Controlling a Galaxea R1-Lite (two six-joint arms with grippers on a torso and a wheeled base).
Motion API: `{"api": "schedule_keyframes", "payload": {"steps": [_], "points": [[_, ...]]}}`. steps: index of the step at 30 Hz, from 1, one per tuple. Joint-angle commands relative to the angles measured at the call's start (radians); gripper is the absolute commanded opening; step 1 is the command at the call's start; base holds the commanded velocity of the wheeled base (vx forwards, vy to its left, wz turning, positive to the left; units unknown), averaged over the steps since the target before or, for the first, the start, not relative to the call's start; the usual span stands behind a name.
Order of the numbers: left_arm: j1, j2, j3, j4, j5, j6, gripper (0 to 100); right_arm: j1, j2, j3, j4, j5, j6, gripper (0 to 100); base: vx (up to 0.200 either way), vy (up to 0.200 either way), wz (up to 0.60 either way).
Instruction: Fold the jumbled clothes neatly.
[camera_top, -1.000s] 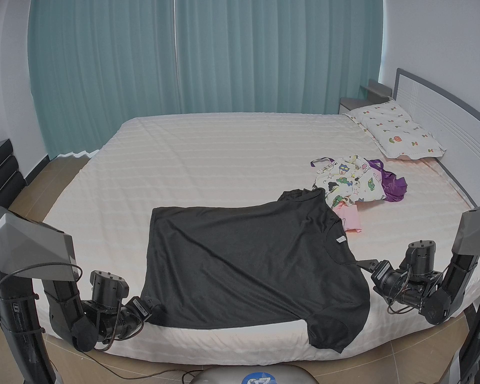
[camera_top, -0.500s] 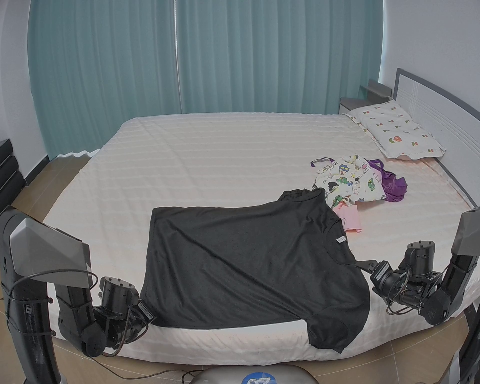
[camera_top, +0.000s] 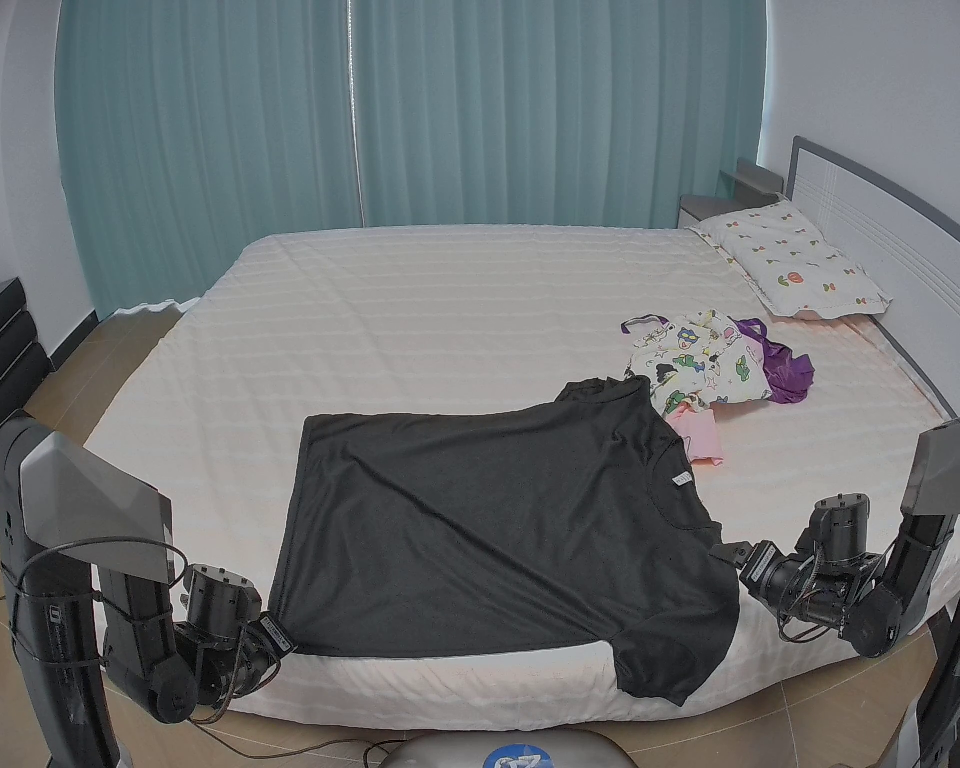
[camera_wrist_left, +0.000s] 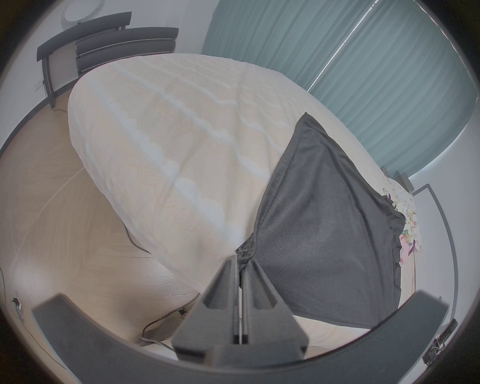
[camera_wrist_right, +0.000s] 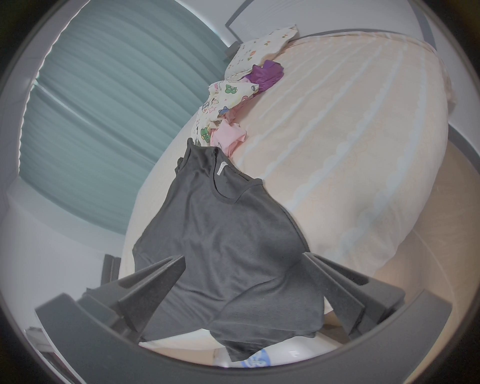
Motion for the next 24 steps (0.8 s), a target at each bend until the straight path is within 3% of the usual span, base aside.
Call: {"api": "schedule_keyframes", "payload": {"steps": [1, 10, 24], "points": [[0.039, -0.019, 0.013, 0.002, 0.001, 0.028, 0, -0.018, 0.061, -0.003, 0.005, 0.009, -0.031, 100, 0.000, 0.000, 0.00], [0.067, -0.010, 0.008, -0.003, -0.010, 0.036, 0, -0.044, 0.111, -0.040, 0.010, 0.081, -0.078, 100, 0.000, 0.000, 0.00], [0.066, -0.019, 0.007, -0.005, -0.051, 0.028, 0, -0.018, 0.147, -0.163, 0.125, 0.094, -0.089, 100, 0.000, 0.000, 0.00]]}}
